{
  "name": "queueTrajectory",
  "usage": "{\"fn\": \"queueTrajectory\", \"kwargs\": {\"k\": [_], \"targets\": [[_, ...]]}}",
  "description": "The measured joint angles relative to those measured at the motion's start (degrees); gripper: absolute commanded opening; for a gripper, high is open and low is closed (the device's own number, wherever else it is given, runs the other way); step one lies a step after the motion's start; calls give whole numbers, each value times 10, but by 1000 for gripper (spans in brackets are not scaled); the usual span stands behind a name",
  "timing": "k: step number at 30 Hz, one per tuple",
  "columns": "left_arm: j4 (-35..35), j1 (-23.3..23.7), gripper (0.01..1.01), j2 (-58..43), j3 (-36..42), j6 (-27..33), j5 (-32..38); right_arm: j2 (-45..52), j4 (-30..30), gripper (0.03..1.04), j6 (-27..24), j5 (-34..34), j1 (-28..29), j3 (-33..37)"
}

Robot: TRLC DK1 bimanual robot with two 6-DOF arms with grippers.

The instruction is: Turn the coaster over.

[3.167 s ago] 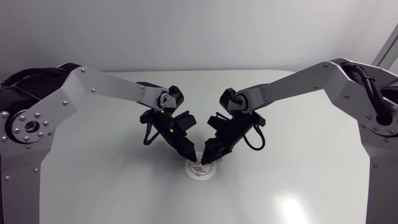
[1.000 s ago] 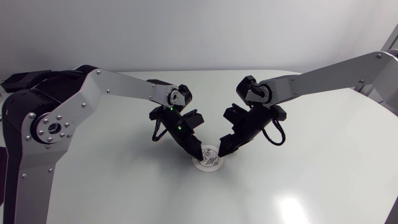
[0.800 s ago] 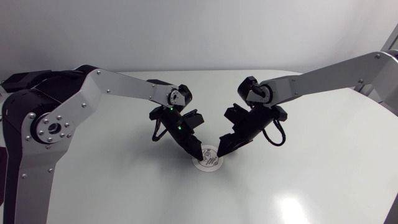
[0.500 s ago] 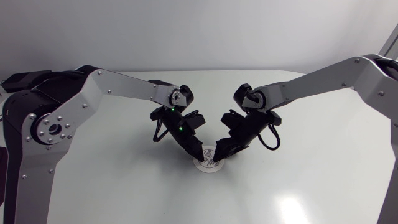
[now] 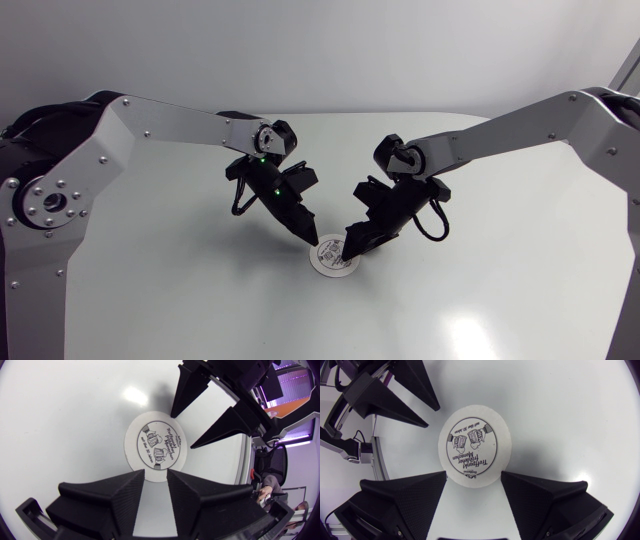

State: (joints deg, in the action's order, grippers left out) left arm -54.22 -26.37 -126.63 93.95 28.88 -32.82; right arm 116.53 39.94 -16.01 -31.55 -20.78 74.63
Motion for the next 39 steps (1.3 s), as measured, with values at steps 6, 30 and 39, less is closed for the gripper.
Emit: {"fn": "queueTrajectory", "kwargs": {"k": [6, 30, 39], "targets": [[0, -6, 341, 0, -10, 0, -2, 0, 0, 803, 0, 0, 1, 0], [7, -23, 341, -31, -25, 0, -19, -49, 0, 941, 3, 0, 21, -28], [15, -26, 336, -33, -25, 0, -22, -21, -9, 941, 24, -5, 20, -26]]}}
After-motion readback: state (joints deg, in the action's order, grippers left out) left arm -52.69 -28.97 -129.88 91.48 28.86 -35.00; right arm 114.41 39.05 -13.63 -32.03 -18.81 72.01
